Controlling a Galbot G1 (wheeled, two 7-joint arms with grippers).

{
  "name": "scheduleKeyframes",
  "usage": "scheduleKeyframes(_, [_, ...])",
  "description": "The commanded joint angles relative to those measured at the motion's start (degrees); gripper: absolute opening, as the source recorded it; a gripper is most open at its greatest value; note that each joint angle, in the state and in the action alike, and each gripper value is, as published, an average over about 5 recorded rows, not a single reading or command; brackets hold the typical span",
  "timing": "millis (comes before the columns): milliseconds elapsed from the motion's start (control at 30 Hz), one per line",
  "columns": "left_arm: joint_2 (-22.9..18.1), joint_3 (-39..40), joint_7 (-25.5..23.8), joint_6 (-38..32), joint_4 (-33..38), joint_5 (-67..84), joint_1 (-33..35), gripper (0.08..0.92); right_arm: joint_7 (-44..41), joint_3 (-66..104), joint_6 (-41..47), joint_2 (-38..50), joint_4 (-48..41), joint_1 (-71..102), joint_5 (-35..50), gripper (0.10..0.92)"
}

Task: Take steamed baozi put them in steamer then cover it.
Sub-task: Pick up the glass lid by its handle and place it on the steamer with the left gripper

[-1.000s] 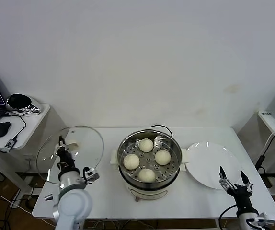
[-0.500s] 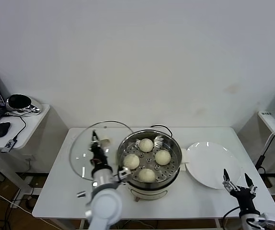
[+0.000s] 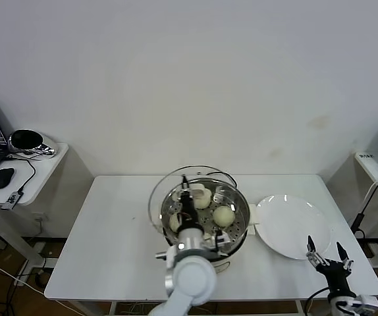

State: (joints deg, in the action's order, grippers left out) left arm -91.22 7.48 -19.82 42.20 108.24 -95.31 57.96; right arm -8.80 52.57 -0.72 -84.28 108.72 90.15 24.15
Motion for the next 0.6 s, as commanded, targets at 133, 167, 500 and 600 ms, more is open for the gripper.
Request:
scheduleKeyframes(133, [-1.11,8.03,2.35,2.49,-8.21,4.26,-5.17,0.136,0.04,-0.09,0.16,-0.66,-0.31,-0.44,-1.2,0.823])
scheduleKeyframes(167, [-1.12,7.95,2.32,2.49,-8.42,3.78,-5.2,0.136,0.04,-0.09,0.17,-0.64,-0.33,-0.47,-1.23,0.823])
scheduleKeyframes(500, [-1.16,6.24,0.37,2.49,-8.11,-3.13,-2.31,0.136,0.01,0.1,0.43,-0.79,-0.52,-1.11,-1.26,0.823])
scheduleKeyframes(600, [-1.23,6.03,-0.71,2.48,-7.65,-4.54,-1.9,0.136,0.0,0.08,0.42,-0.79,-0.56,-1.14,-1.29,0.823])
